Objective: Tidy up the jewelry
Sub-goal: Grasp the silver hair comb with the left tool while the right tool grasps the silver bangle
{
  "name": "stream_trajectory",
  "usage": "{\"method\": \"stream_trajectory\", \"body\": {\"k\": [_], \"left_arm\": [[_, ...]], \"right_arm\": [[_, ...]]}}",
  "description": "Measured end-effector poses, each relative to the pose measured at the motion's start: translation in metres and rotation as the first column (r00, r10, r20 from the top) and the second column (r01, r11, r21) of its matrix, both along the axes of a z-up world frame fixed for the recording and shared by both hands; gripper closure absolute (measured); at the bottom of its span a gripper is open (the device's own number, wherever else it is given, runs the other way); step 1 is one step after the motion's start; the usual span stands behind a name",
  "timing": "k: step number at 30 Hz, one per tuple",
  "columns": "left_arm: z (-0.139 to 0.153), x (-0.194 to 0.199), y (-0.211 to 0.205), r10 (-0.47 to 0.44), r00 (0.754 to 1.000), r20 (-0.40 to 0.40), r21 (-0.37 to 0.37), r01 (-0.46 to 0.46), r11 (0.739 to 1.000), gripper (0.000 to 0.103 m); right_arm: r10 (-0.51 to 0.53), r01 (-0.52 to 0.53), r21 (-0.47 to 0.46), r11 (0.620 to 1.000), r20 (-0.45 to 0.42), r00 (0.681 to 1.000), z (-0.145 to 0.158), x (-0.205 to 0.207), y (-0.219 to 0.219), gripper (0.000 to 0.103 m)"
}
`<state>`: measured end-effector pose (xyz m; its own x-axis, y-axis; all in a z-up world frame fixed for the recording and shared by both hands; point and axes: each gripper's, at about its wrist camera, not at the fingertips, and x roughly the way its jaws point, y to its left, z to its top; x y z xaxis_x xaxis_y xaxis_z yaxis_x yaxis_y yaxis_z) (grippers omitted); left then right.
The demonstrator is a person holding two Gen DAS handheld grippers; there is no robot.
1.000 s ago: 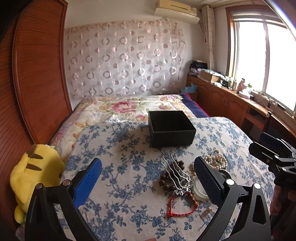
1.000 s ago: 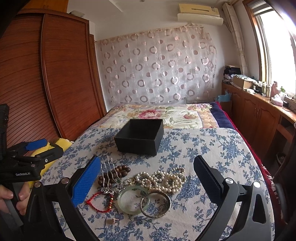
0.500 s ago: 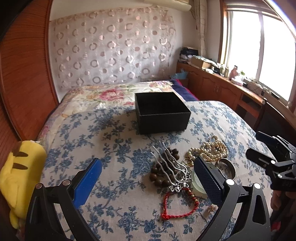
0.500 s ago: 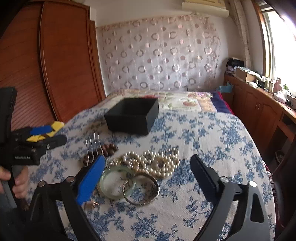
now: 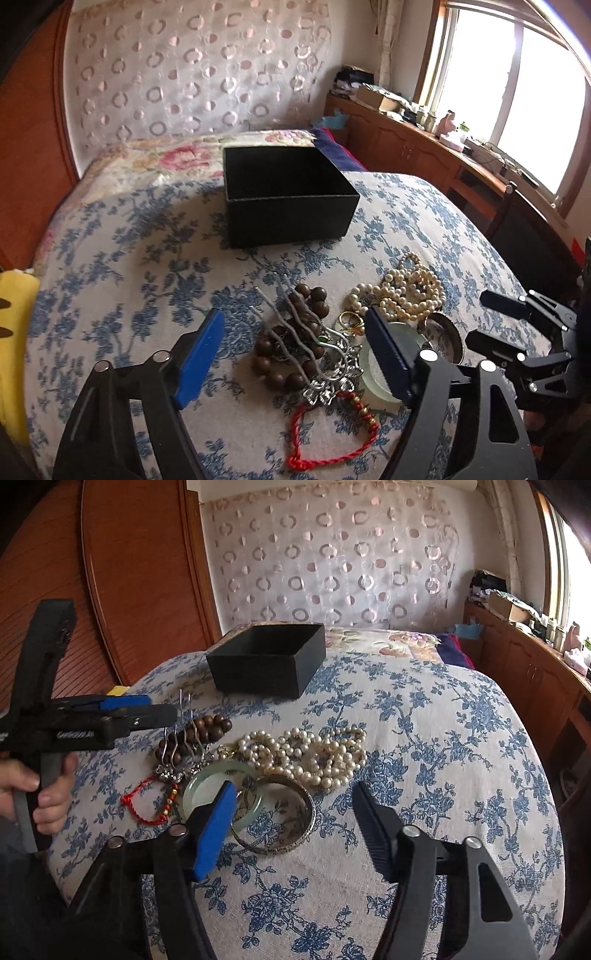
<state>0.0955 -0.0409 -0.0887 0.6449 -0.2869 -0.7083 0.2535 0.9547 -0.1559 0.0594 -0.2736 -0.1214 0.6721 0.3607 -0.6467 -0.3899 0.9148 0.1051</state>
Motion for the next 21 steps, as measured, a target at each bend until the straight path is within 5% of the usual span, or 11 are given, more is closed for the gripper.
{"method": "stream_trajectory", "body": {"k": [7,14,21], "left_arm": [[-0.008,0.017,0.0,0.0,0.999,-0.043,-0.024,-0.001,1.0,0.05],[-0.007,0.021,0.008,0.014,0.999,-0.049,-0.067,-0.017,0.998,0.084],[0.011,0.001,0.003,-0.02,1.0,0.022,-0.102,0.022,0.995,0.102]], "right_arm": [[0.005,-0.005,-0.015,1.0,-0.014,1.0,-0.004,0.001,-0.005,0.046],[0.014,-0.014,-0.009,1.0,-0.039,0.999,-0.009,0.002,-0.007,0.048],[0.024,-0.026,-0.026,0.999,-0.054,0.998,-0.013,0.007,-0.004,0.067]]}}
